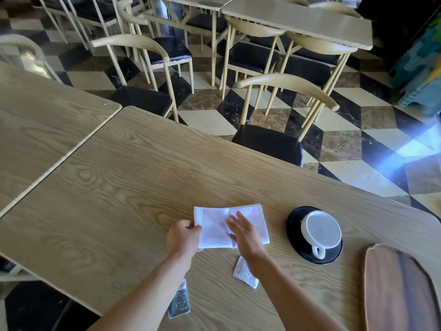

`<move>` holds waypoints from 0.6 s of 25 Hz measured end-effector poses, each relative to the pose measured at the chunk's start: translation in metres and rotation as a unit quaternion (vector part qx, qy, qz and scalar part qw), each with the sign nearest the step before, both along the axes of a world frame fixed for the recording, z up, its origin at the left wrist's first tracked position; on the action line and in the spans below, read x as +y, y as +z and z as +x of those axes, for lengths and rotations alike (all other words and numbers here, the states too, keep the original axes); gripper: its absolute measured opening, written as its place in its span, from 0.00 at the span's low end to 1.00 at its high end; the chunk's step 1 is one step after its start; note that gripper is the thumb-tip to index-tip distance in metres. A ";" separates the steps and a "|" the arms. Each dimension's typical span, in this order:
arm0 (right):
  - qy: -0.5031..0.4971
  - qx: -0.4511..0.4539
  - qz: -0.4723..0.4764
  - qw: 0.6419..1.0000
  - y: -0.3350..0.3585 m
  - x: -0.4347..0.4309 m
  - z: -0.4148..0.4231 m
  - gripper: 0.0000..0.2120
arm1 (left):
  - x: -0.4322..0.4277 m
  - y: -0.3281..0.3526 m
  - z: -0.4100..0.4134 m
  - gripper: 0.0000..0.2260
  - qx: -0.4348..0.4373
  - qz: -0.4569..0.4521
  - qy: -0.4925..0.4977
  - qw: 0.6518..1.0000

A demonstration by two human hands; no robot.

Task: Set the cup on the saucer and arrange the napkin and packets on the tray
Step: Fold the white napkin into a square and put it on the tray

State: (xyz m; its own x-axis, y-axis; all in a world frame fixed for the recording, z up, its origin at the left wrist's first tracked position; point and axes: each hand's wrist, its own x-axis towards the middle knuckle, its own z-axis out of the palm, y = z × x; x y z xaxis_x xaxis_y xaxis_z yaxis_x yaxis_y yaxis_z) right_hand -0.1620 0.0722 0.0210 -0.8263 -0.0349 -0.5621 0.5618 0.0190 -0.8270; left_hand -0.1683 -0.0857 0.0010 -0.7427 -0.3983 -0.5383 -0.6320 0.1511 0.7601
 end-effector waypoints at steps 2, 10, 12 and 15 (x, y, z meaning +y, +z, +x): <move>-0.024 0.008 -0.008 1.000 -0.002 0.006 0.004 0.26 | 0.000 0.000 -0.001 0.06 0.007 0.005 -0.005 1.000; -0.021 0.023 0.072 0.997 -0.014 0.011 0.024 0.15 | 0.007 0.013 0.004 0.06 0.060 -0.067 -0.031 0.995; 0.014 0.016 0.097 0.995 -0.013 0.010 0.024 0.12 | 0.011 0.018 0.005 0.02 0.087 -0.085 -0.050 0.991; -0.030 0.004 0.097 0.995 -0.009 0.020 0.024 0.13 | 0.022 0.025 0.007 0.08 0.122 -0.080 -0.067 0.987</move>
